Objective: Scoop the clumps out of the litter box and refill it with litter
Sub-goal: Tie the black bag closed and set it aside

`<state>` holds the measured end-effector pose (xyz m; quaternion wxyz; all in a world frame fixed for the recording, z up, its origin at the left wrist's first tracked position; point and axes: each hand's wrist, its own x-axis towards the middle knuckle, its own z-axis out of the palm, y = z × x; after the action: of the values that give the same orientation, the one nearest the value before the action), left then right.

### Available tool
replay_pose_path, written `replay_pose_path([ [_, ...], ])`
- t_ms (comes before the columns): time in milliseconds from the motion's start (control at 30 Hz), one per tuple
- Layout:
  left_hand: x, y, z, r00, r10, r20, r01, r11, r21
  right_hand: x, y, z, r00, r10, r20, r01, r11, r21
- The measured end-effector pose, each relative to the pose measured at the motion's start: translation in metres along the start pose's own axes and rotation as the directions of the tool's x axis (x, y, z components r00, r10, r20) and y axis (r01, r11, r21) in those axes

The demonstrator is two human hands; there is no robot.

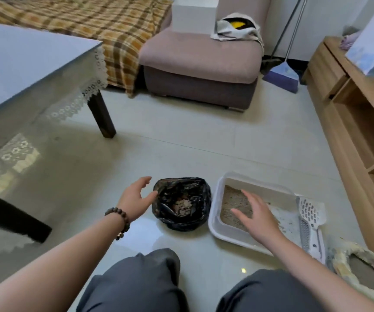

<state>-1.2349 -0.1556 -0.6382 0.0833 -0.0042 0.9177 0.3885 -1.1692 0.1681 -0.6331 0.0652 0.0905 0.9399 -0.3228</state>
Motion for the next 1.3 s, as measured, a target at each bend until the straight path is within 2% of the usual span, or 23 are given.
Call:
replay_pose_path([
  [200, 0.043, -0.052, 0.021, 0.998, -0.035, 0.06, 0.034, 0.999, 0.013, 0.066, -0.02, 0.043, 0.988, -0.079, 0.133, 0.095, 0.989, -0.117],
  [367, 0.096, -0.093, 0.063, 0.989, -0.096, 0.11, 0.093, 0.995, 0.028, 0.15, -0.016, 0.095, 0.97, -0.142, 0.196, 0.171, 0.975, -0.143],
  [567, 0.14, -0.135, 0.12, 0.958, -0.207, 0.197, 0.193, 0.977, 0.088, 0.219, 0.017, 0.159, 0.963, -0.074, 0.259, 0.147, 0.951, -0.273],
  [633, 0.146, -0.145, 0.13, 0.944, -0.26, 0.205, 0.256, 0.966, 0.046, 0.226, 0.027, 0.172, 0.964, -0.021, 0.267, 0.109, 0.942, -0.317],
  [700, 0.148, -0.148, 0.138, 0.926, -0.323, 0.194, 0.343, 0.936, -0.081, 0.227, 0.033, 0.181, 0.963, 0.036, 0.268, 0.068, 0.926, -0.371],
  [800, 0.146, -0.15, 0.148, 0.868, -0.457, 0.193, 0.495, 0.824, -0.276, 0.226, 0.033, 0.194, 0.955, 0.127, 0.268, -0.001, 0.906, -0.424],
  [900, 0.145, -0.155, 0.153, 0.839, -0.53, 0.126, 0.543, 0.795, -0.272, 0.225, 0.028, 0.204, 0.947, 0.188, 0.26, -0.035, 0.866, -0.498],
  [1000, 0.144, -0.159, 0.154, 0.863, -0.503, 0.041, 0.497, 0.832, -0.249, 0.224, 0.023, 0.206, 0.943, 0.21, 0.259, -0.029, 0.826, -0.563],
  [1067, 0.143, -0.159, 0.152, 0.879, -0.476, -0.03, 0.455, 0.857, -0.24, 0.223, 0.021, 0.205, 0.96, 0.17, 0.224, -0.014, 0.825, -0.565],
  [1233, 0.14, -0.144, 0.127, 0.872, -0.445, -0.206, 0.372, 0.874, -0.312, 0.219, 0.009, 0.184, 0.996, 0.092, 0.019, -0.081, 0.941, -0.328],
  [1300, 0.137, -0.134, 0.112, 0.872, -0.412, -0.264, 0.314, 0.885, -0.344, 0.216, 0.002, 0.17, 0.997, 0.056, -0.047, -0.065, 0.973, -0.22],
])
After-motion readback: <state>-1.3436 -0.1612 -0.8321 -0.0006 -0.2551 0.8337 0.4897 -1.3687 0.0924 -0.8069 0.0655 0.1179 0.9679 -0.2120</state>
